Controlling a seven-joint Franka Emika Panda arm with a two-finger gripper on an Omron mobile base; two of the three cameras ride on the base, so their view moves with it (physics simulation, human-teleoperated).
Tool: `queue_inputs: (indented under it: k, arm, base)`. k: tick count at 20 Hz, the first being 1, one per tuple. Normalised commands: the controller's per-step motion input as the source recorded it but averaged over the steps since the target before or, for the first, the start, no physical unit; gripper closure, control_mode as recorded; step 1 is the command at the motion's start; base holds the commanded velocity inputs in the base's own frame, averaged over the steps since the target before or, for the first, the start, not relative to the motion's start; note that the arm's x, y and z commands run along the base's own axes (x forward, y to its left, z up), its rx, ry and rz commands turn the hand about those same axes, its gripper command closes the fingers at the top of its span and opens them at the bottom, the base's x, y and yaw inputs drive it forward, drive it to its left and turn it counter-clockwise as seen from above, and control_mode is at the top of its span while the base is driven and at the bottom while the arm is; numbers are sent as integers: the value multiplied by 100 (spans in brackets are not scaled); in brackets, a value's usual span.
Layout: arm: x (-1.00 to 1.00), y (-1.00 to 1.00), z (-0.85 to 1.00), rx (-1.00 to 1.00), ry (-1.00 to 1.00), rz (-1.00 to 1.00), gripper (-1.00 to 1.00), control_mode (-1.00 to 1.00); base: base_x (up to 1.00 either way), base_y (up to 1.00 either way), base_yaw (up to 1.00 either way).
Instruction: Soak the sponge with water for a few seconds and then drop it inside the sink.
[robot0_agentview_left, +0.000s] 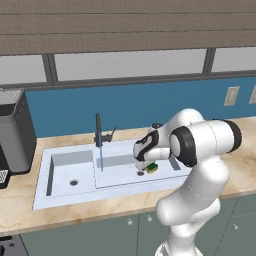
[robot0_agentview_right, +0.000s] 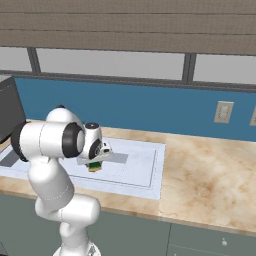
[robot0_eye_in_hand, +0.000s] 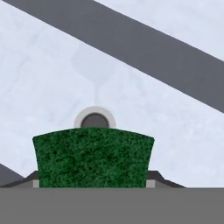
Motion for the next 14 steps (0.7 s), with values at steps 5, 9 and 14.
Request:
queue_inputs:
  k: [5,9,14]
  arm:
    - [4,0,-16,0,-6,0,100,-100]
    - [7,0,-17,0,-12,0,100,-100]
    - [10,0,-19,0,-11,0,100,-100]
  base:
    - [0,0,0]
    - [0,0,0]
    - [0,0,0]
